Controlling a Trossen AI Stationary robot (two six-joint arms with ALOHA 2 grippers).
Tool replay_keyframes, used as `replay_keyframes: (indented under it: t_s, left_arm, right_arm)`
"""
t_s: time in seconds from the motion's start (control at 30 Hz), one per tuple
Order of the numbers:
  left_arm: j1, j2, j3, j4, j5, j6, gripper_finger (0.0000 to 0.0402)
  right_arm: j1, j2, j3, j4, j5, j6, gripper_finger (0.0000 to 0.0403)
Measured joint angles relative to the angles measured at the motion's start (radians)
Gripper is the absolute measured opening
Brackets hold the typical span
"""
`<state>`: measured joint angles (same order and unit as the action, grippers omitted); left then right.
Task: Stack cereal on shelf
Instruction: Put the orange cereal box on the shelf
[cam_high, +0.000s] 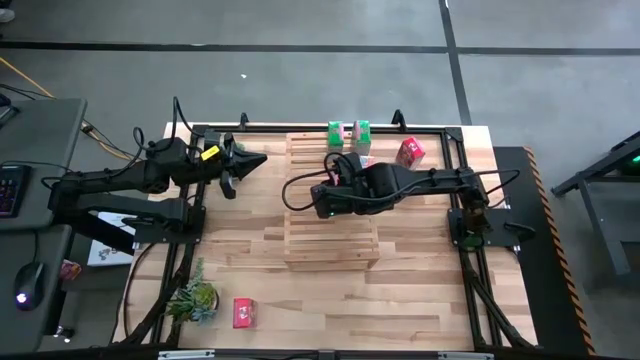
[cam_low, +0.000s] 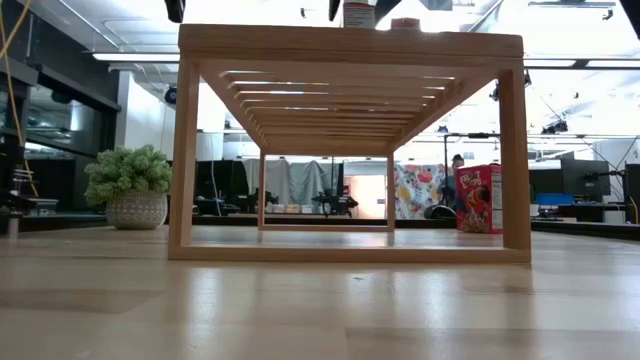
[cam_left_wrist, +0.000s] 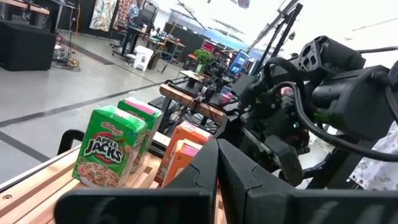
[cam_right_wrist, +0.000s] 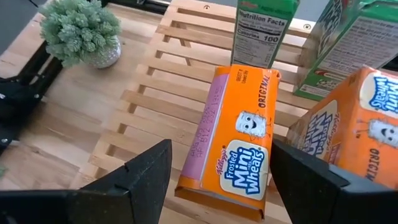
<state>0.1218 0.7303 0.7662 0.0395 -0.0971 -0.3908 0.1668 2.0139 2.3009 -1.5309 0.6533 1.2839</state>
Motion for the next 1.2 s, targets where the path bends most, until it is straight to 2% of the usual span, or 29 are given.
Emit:
replay_keyframes:
  t_s: [0.57, 1.03, 1.2]
  left_arm:
    - [0.0, 0.0, 0.0, -0.027, 0.0, 0.0, 0.0]
    - [0.0, 0.0, 0.0, -0.028, 0.0, 0.0, 0.0]
    - [0.0, 0.0, 0.0, -0.028, 0.0, 0.001, 0.0]
  right_arm:
    - [-0.003, -0.002, 0.002, 0.025, 0.01, 0.018, 0.0179]
    - [-0.01, -0.013, 0.004, 0.039, 0.15, 0.068, 0.0174]
    - [-0.01, -0.013, 0.004, 0.012, 0.159, 0.087, 0.0174]
